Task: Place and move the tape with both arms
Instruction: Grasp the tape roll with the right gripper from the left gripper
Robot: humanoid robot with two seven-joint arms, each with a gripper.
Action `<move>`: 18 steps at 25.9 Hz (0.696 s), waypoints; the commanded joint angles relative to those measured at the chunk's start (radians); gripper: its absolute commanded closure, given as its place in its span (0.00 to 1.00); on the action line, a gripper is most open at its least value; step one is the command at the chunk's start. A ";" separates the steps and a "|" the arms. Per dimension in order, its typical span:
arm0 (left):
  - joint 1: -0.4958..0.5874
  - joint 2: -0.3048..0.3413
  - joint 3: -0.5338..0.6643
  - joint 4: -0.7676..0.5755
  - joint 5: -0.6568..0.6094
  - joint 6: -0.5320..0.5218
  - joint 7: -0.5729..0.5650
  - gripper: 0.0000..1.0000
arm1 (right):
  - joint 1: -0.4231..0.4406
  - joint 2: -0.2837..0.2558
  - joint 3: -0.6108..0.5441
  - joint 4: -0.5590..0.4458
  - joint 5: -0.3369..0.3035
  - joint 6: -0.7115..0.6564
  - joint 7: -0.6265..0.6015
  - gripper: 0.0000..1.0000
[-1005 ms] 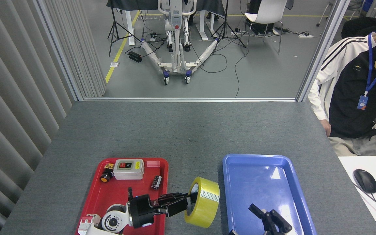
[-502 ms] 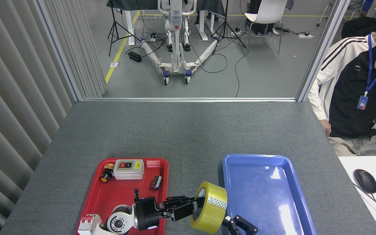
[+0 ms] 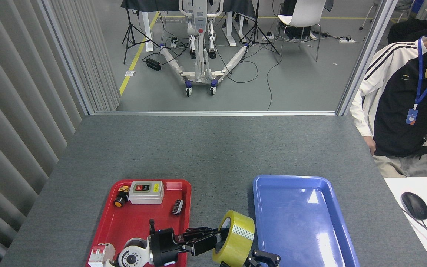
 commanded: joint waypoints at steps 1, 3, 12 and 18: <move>0.003 -0.003 0.041 0.000 0.001 0.006 0.022 0.37 | -0.005 -0.002 -0.002 0.001 0.000 -0.001 -0.008 0.97; 0.005 -0.001 0.068 -0.001 0.003 0.006 0.043 0.00 | -0.006 -0.007 -0.002 0.001 0.000 -0.001 -0.008 0.99; 0.038 0.151 0.157 -0.190 0.119 0.291 0.140 0.00 | 0.009 -0.005 -0.154 -0.001 0.025 -0.001 -0.002 1.00; 0.250 0.263 0.162 -0.270 0.096 0.144 0.585 0.03 | 0.026 -0.034 -0.345 -0.001 0.023 -0.001 0.020 1.00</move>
